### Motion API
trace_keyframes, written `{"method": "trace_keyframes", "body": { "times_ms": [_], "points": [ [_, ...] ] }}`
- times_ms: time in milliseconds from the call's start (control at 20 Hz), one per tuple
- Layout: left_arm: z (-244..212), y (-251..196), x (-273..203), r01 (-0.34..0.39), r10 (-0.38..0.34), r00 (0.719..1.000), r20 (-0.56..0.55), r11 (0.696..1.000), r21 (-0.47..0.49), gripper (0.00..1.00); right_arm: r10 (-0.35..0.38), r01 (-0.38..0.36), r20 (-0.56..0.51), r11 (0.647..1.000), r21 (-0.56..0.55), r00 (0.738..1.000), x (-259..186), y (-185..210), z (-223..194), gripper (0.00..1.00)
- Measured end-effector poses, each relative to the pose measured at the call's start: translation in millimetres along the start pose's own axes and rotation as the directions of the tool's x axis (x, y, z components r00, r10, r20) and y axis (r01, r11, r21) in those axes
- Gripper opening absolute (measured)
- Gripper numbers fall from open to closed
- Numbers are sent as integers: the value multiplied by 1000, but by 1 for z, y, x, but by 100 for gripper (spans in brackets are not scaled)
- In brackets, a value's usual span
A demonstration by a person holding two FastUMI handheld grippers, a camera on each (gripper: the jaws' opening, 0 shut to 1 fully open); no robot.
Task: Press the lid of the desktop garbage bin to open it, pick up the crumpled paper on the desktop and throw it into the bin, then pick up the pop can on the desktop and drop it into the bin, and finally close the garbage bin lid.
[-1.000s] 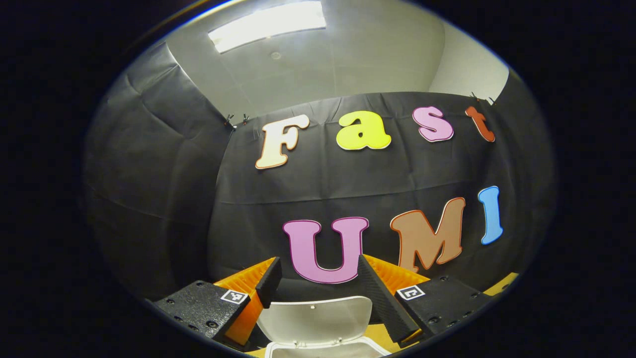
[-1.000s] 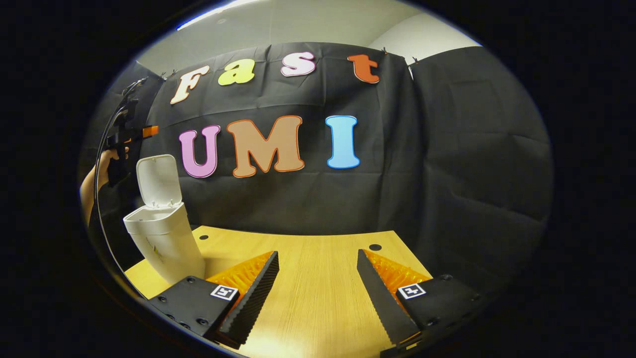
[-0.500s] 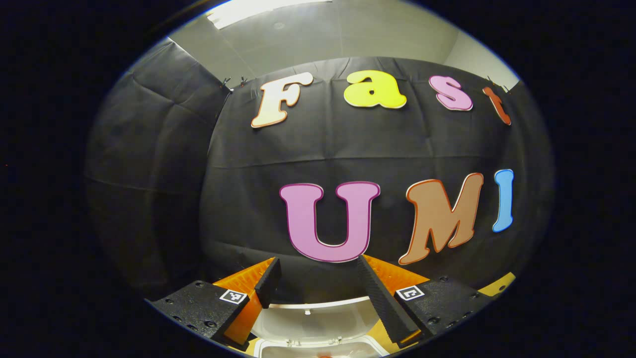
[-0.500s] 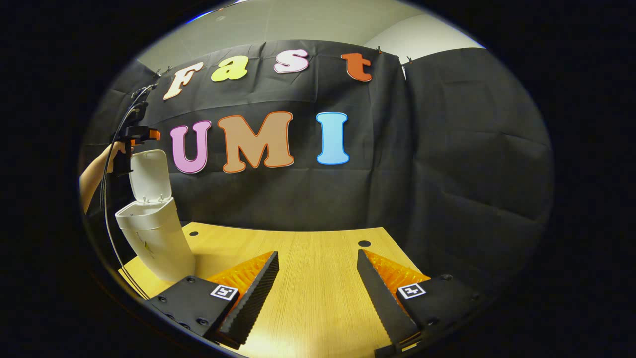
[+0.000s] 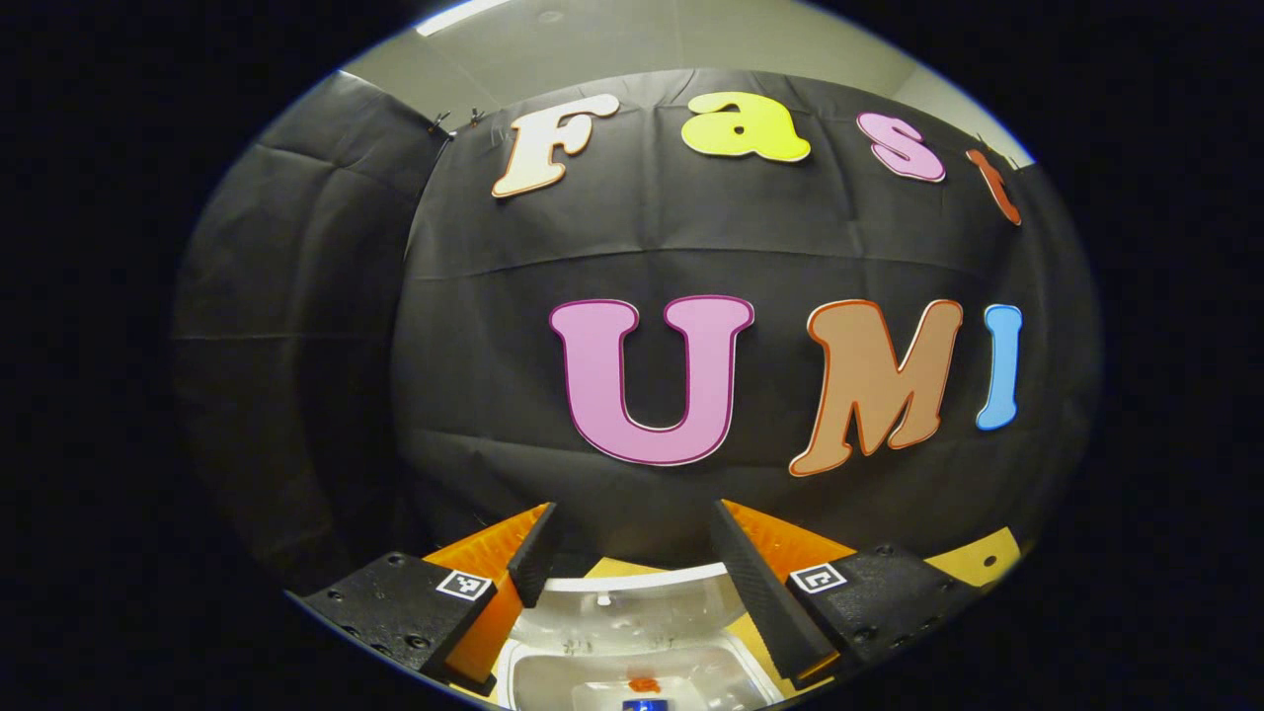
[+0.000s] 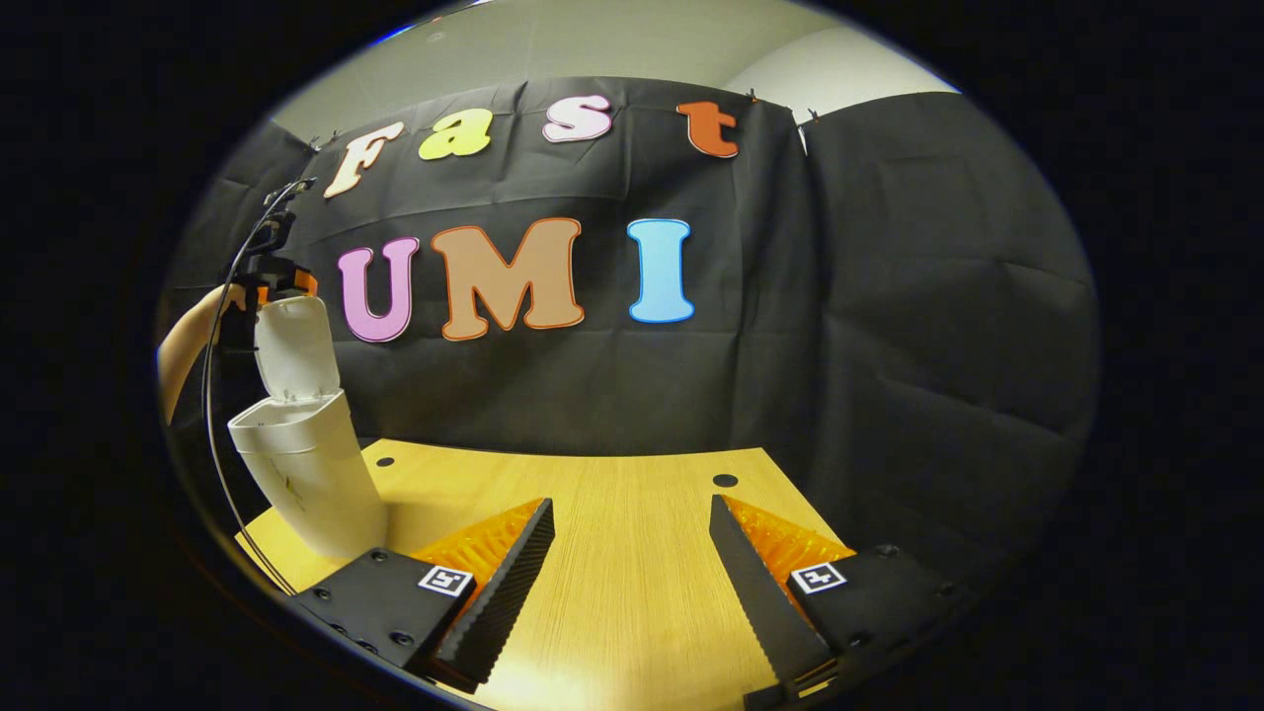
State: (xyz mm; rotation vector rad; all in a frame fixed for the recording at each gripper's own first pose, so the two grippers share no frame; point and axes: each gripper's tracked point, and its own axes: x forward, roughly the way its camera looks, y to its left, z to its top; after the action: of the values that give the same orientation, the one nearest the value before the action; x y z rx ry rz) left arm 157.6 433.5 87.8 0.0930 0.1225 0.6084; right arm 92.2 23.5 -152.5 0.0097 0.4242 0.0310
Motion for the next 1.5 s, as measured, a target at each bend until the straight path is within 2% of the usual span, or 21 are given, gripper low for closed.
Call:
{"method": "trace_keyframes", "body": {
  "times_ms": [450, 700, 750, 800, 1300, 1450, 1500],
  "points": [
    [-42, -16, -70, 19, -19, 1000, -4, 1000, -7, 93, 51, -51, 2, 998, 24, 999, -1, 1, -4, 100],
    [-88, -28, -95, 42, -42, 996, -73, 999, -2, 92, 77, -77, 6, 997, 23, 997, -3, 3, -3, 100],
    [-98, -29, -98, 44, -44, 995, -91, 999, -5, 97, 80, -80, 7, 997, 23, 997, -4, 5, -2, 100],
    [-108, -29, -100, 44, -45, 993, -110, 999, -7, 93, 81, -81, 6, 996, 22, 997, -4, 5, -3, 100],
    [-160, -35, -111, 63, -61, 983, -175, 998, 6, 92, 106, -106, -19, 994, -2, 994, -6, 13, -10, 100],
    [-175, -33, -112, 46, -44, 972, -229, 999, 2, 92, 117, -117, -28, 993, -12, 993, -2, 19, -9, 100],
    [-174, -33, -110, 48, -44, 976, -212, 999, 13, 96, 118, -118, -34, 993, -13, 992, 0, 19, -12, 100]
  ]
}}
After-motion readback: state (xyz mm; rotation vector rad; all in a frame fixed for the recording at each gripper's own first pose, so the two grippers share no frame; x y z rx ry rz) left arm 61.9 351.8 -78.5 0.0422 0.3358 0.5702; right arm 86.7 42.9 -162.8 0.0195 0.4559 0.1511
